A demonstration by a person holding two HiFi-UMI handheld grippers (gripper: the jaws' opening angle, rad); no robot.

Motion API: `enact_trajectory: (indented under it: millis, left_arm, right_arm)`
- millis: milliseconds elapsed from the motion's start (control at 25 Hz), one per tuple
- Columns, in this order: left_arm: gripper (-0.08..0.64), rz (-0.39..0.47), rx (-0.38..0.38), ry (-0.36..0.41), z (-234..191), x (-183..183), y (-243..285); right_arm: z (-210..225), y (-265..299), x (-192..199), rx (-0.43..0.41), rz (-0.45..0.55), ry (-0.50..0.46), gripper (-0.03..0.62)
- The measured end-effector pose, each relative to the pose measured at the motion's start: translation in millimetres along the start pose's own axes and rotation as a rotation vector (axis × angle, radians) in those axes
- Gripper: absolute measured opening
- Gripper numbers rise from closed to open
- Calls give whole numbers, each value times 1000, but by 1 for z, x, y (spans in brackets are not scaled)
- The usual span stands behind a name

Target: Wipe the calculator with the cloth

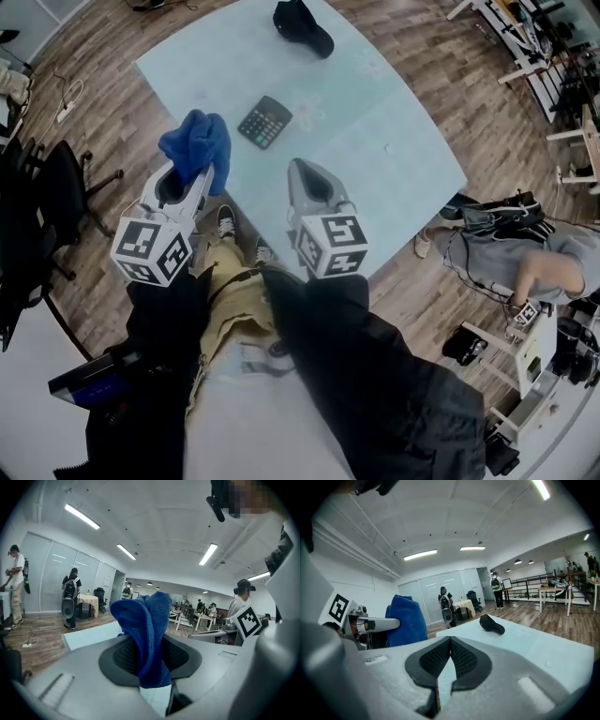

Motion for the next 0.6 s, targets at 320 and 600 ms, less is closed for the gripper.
enact_trajectory:
  millis: [320, 600]
  left_arm:
    - [127, -38, 113, -14, -32, -11, 54]
    - [127, -99, 204, -20, -80, -18, 98]
  right_arm:
    - [18, 32, -13, 102, -32, 31, -2]
    - [19, 97, -37, 156, -68, 48, -2]
Point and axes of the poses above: the fingertips, and each gripper's own axes: y forward along the fingers, z to its right, x out of its underside, the point moved 4 cm from there along -y, backward along the fingers, and after that the axes turned 9 degrees about -z, right-handed, at the moved point
